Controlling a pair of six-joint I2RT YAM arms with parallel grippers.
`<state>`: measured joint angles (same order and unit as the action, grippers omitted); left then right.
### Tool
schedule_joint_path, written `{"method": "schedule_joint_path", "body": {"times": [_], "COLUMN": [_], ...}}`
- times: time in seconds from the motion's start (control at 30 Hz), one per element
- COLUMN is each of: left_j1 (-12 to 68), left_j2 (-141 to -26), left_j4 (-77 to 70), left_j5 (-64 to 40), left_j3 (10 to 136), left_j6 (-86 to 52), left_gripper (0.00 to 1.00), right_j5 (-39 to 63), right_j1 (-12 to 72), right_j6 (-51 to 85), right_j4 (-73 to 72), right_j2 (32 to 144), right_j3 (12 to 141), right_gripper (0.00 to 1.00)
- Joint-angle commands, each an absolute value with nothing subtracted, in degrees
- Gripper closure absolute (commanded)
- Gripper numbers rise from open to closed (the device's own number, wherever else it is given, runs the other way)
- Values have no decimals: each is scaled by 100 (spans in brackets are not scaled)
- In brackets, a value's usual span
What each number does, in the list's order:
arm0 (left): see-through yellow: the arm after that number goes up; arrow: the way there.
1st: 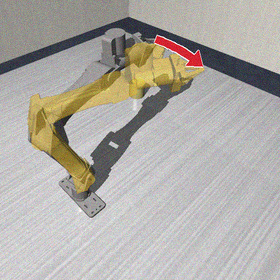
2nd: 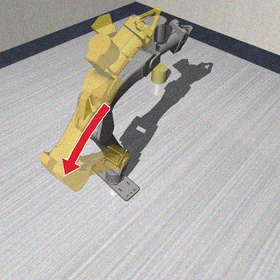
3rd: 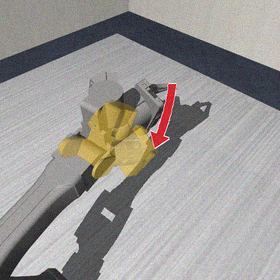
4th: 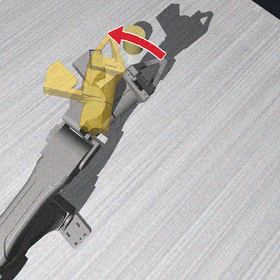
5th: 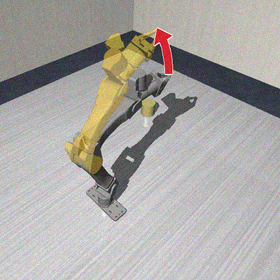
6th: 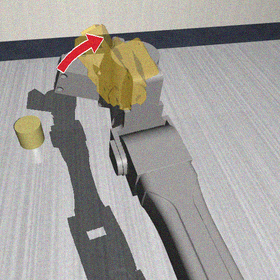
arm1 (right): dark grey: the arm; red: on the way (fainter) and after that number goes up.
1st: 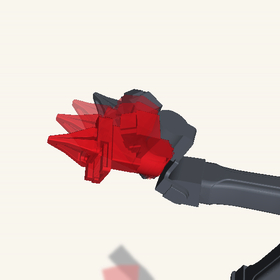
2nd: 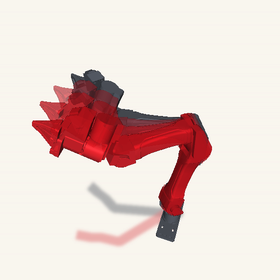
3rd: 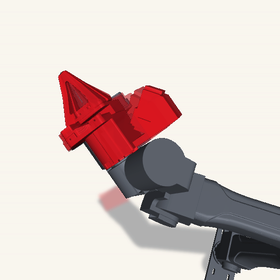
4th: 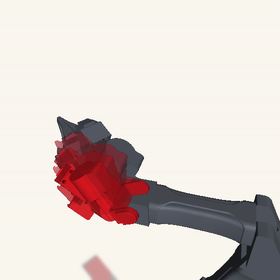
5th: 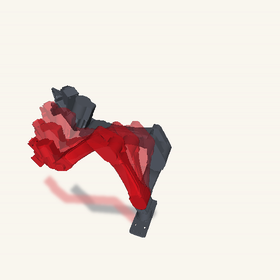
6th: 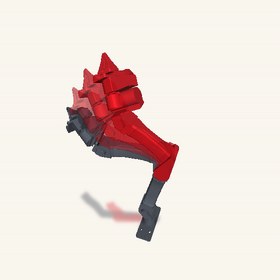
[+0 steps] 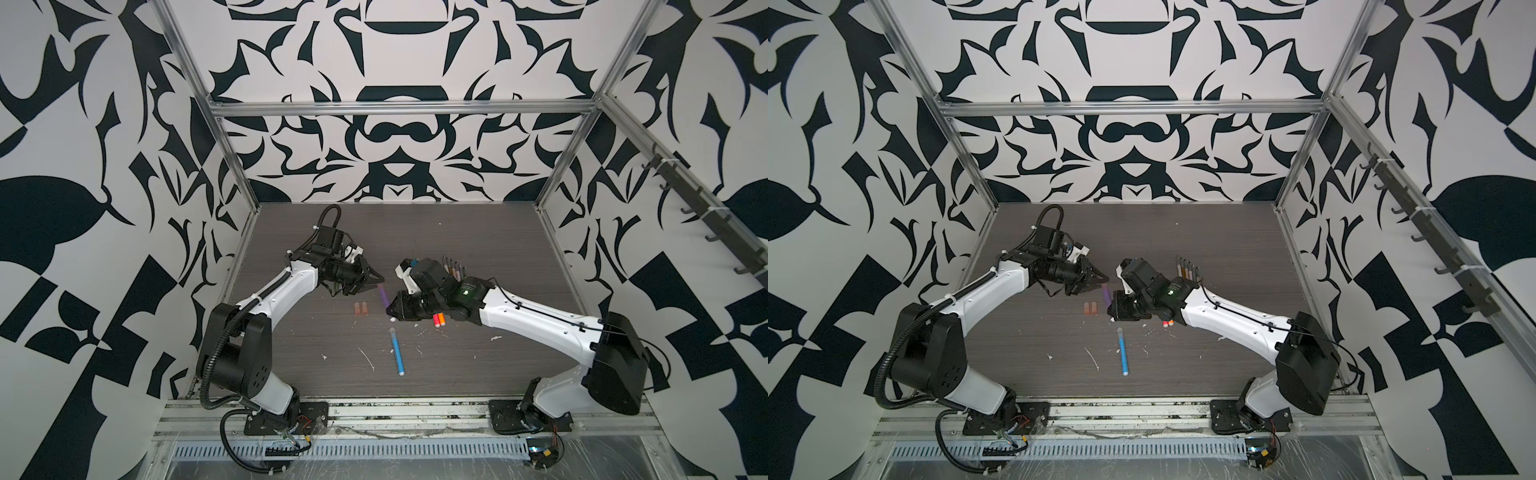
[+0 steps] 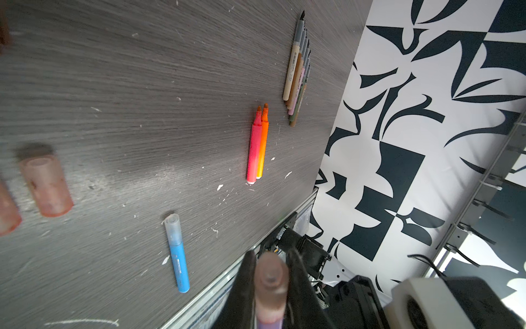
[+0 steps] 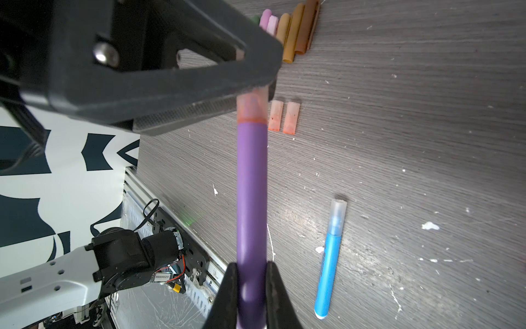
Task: Remove pen caps from pens
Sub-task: Open the pen cap on the pen.
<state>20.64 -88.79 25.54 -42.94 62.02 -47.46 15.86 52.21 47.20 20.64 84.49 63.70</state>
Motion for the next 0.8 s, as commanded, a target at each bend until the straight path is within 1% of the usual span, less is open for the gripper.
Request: {"method": "schedule_joint_path", "body": {"times": [0.0,0.03,0.07,0.1,0.27,0.43,0.77], "left_j1": [2098,2094,2094,2099,2094,2096,2096], "left_j2": [-8926,-8922,-8912,-8907,-8886,-8890,-8843], "left_j4": [2573,2575,2569,2570,2571,2571,2575], "left_j5": [-4513,-4518,-4511,-4526,-4538,-4576,-4632], "left_j3": [6429,6438,6451,6473,6567,6603,6551], "left_j6": [-4791,-4803,-4816,-4832,-4882,-4904,-4895], "left_gripper": [100,100,100,100,100,100,100], "right_j5": [1552,1534,1521,1523,1547,1547,1486], "right_j1": [5197,5203,5201,5200,5195,5199,5158], "right_j6": [4755,4755,4751,4753,4747,4756,4768], "right_j4": [1857,1859,1844,1822,1826,1778,1766], "right_j2": [8449,8442,8429,8425,8469,8499,8539], "right_j3": [6587,6587,6576,6560,6557,6548,6617], "right_gripper": [90,82,77,75,74,78,77]}}
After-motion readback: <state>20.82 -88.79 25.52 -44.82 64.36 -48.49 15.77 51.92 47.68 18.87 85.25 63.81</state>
